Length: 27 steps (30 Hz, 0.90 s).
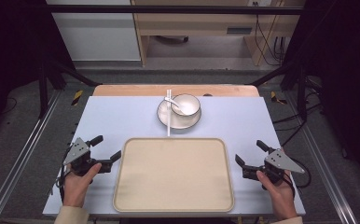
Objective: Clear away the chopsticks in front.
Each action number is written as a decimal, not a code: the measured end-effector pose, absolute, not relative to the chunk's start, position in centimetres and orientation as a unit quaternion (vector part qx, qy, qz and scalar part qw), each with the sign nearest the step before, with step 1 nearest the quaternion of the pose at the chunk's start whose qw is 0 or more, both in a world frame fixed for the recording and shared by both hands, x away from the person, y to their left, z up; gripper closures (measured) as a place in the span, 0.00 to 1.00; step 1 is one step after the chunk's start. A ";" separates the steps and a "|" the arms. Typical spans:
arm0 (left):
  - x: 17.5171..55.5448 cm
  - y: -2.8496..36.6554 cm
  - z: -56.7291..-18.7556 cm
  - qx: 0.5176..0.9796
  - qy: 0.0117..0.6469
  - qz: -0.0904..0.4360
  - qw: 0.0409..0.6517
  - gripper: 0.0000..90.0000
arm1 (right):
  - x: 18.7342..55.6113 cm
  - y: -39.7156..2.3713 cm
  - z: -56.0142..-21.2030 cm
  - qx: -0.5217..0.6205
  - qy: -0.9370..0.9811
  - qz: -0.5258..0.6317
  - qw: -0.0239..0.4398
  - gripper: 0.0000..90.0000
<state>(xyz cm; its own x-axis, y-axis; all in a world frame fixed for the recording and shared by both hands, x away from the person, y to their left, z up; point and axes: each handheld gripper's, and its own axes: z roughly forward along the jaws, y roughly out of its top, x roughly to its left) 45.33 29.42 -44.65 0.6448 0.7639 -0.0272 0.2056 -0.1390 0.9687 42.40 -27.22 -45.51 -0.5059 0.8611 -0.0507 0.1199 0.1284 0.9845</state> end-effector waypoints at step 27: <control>54.2 17.6 -40.8 0.798 0.284 0.203 0.492 0.07 | 41.5 -26.4 -45.3 0.370 0.683 0.526 0.346 0.03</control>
<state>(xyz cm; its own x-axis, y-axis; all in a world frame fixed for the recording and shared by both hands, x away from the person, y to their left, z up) 54.25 17.61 -40.75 0.7564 0.6525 0.0451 0.2526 -0.3551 0.9001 41.51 -26.43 -45.34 -0.4875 0.8691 -0.0837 0.1416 0.1734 0.9746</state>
